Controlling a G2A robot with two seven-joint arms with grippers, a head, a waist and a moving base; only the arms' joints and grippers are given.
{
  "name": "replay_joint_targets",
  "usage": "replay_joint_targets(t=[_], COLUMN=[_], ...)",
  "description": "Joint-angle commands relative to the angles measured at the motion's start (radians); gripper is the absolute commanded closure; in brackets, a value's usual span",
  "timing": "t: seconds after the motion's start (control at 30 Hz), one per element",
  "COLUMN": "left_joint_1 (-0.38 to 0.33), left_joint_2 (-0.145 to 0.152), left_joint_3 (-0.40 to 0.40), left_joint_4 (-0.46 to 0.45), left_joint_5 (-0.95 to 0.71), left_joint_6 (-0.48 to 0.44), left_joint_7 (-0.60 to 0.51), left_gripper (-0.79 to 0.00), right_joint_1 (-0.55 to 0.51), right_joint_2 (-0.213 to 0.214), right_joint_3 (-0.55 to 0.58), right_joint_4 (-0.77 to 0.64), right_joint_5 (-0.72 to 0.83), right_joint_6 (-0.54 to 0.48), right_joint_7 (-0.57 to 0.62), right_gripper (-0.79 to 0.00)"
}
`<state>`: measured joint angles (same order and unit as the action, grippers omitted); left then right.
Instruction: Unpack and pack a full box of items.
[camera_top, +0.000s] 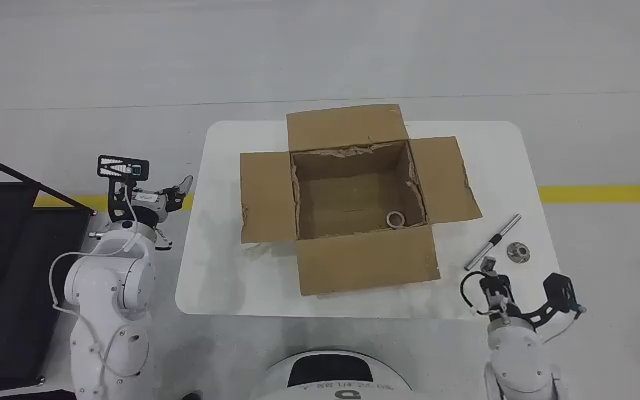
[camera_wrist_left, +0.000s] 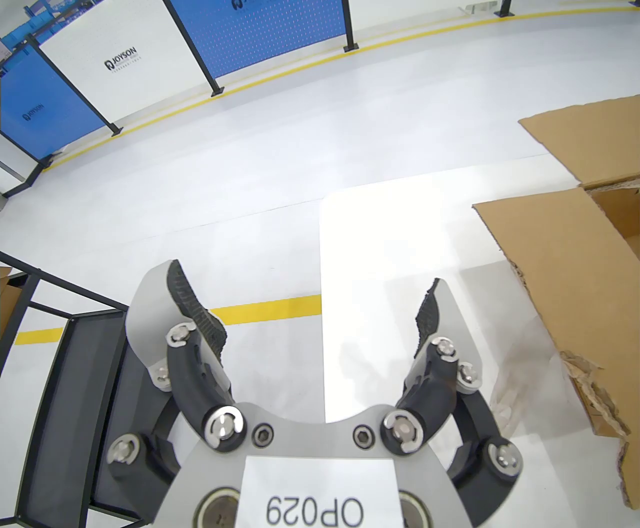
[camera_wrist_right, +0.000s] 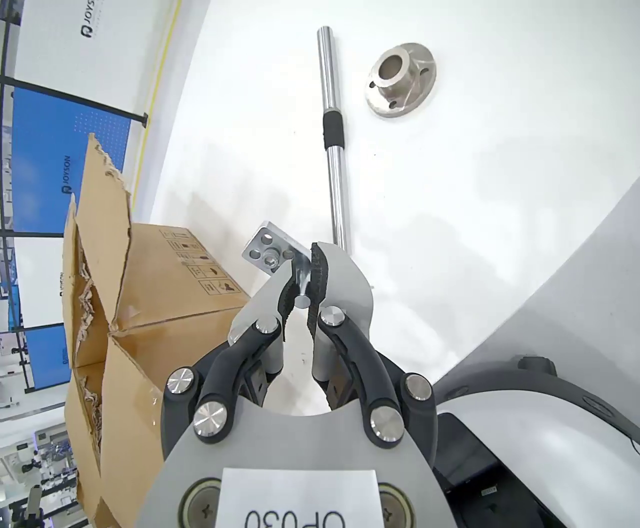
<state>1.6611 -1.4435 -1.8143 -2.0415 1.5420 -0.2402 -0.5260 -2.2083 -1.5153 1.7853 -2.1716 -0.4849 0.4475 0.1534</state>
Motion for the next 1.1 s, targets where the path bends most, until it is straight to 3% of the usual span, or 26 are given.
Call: replay_joint_targets(t=[0.0, 0.37, 0.5, 0.77, 1.07], left_joint_1=[0.0, 0.0, 0.0, 0.0, 0.0], left_joint_2=[0.0, 0.0, 0.0, 0.0, 0.0], left_joint_3=[0.0, 0.0, 0.0, 0.0, 0.0], left_joint_4=[0.0, 0.0, 0.0, 0.0, 0.0], left_joint_5=[0.0, 0.0, 0.0, 0.0, 0.0], left_joint_6=[0.0, 0.0, 0.0, 0.0, 0.0], left_joint_7=[0.0, 0.0, 0.0, 0.0, 0.0], left_gripper=[-0.785, -0.785, -0.785, -0.785, -0.785], right_joint_1=[0.058, 0.427, 0.508, 0.542, 0.51], right_joint_2=[0.007, 0.044, 0.056, 0.067, 0.068], right_joint_3=[0.002, -0.041, -0.04, -0.034, -0.016], right_joint_4=[0.024, 0.216, 0.272, 0.293, 0.3], right_joint_5=[-0.038, -0.288, -0.356, -0.4, -0.353], right_joint_6=[0.03, 0.233, 0.303, 0.365, 0.368], right_joint_7=[0.055, 0.341, 0.424, 0.518, 0.507], right_gripper=[0.0, 0.0, 0.0, 0.0, 0.0])
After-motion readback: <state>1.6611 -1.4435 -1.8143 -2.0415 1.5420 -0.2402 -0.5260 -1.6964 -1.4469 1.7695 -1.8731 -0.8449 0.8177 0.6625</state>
